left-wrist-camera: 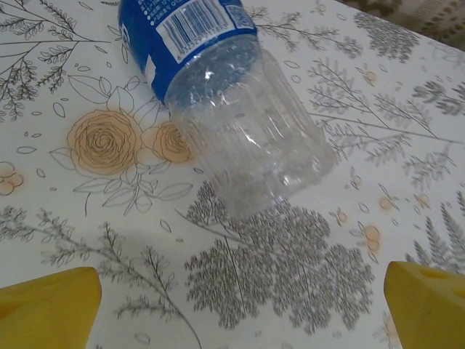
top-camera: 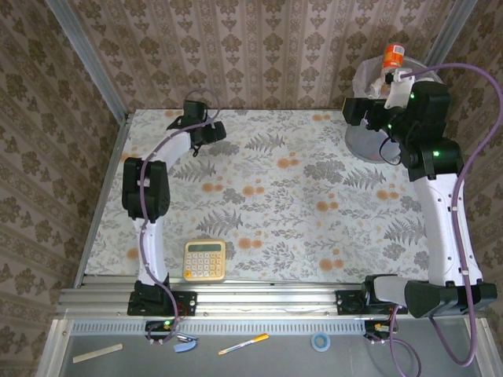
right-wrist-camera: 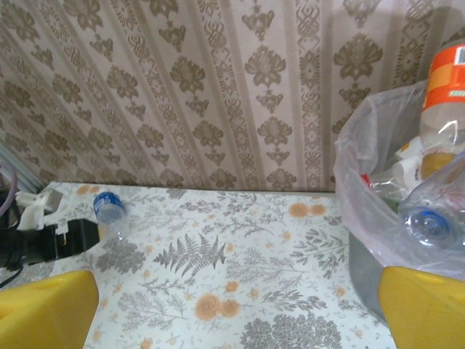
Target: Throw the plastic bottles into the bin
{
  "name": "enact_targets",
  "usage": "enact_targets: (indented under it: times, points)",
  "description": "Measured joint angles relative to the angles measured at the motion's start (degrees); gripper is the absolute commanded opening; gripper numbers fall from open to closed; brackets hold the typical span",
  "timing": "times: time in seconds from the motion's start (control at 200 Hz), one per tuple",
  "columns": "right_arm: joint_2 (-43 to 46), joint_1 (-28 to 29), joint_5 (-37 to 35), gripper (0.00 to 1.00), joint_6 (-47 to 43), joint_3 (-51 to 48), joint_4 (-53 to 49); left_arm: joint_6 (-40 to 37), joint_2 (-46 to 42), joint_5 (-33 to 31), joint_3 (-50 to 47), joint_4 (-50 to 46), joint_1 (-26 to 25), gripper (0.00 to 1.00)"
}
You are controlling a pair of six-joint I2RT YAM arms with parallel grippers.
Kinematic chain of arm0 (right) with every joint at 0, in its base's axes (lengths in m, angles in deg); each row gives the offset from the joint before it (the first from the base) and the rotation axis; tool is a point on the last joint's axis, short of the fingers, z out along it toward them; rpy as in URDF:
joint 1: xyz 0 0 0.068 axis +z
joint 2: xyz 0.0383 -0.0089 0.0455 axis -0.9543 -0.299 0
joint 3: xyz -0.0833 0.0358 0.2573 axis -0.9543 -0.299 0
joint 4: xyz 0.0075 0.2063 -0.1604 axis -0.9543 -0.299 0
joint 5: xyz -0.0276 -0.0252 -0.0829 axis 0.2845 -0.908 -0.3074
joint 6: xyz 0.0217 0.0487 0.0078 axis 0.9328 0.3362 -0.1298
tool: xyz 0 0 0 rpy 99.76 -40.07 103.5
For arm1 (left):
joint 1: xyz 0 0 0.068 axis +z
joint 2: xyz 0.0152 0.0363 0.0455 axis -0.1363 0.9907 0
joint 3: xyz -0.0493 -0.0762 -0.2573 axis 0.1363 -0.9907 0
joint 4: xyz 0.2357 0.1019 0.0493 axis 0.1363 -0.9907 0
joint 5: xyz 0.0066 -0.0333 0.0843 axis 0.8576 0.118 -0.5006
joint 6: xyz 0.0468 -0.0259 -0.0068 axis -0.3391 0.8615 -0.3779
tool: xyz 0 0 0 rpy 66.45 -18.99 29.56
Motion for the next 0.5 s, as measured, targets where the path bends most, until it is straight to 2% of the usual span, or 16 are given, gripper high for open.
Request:
enact_targets:
  times: [0.505]
  points:
    - [-0.11,1.33,0.59,1.0,-1.03,-2.58,0.68,6.58,13.11,-1.18,12.87,1.84,0.74,1.0]
